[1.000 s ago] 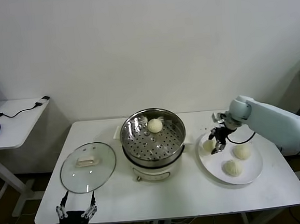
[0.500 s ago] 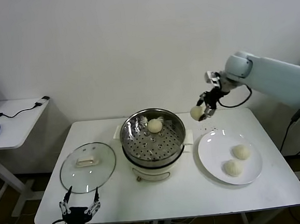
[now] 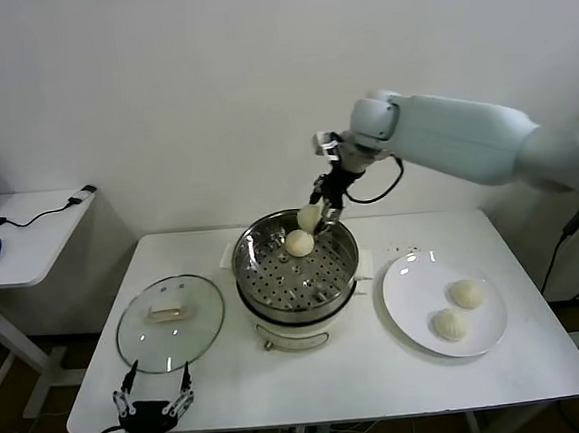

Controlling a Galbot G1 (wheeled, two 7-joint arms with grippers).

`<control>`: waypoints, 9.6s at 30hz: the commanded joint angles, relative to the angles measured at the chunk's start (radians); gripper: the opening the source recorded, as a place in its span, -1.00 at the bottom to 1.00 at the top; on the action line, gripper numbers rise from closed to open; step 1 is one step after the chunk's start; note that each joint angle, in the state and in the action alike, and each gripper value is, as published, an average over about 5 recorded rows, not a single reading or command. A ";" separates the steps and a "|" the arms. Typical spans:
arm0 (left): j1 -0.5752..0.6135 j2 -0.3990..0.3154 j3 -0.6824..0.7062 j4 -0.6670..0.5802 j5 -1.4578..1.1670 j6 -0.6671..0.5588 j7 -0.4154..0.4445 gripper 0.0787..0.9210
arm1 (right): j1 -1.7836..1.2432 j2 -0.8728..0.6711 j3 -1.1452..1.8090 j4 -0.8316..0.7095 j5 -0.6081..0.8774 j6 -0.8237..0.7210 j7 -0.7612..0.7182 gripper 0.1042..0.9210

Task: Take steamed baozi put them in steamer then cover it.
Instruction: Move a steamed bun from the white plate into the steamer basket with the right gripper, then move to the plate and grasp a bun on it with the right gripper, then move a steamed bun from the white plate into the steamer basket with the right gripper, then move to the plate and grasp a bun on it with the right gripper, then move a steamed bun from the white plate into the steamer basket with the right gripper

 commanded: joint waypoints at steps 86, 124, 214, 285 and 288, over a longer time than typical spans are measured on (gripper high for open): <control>0.011 -0.027 -0.017 0.018 0.090 0.031 -0.005 0.77 | -0.714 -0.723 0.595 0.241 -0.729 0.104 -0.039 0.76; 0.007 -0.027 -0.012 0.028 0.103 0.023 -0.008 0.77 | -0.255 -0.578 0.337 0.158 -0.675 0.406 -0.173 0.43; 0.024 -0.010 -0.013 0.017 0.049 -0.008 -0.004 0.77 | -0.146 -0.672 0.236 0.273 -0.555 0.086 -0.053 0.76; 0.047 -0.016 0.002 0.041 0.048 0.012 -0.007 0.77 | -0.218 -0.455 0.300 -0.118 -0.468 0.159 -0.117 0.40; 0.050 -0.012 0.006 0.040 0.047 0.008 -0.007 0.77 | -0.072 -0.405 0.151 -0.095 -0.340 0.137 -0.114 0.41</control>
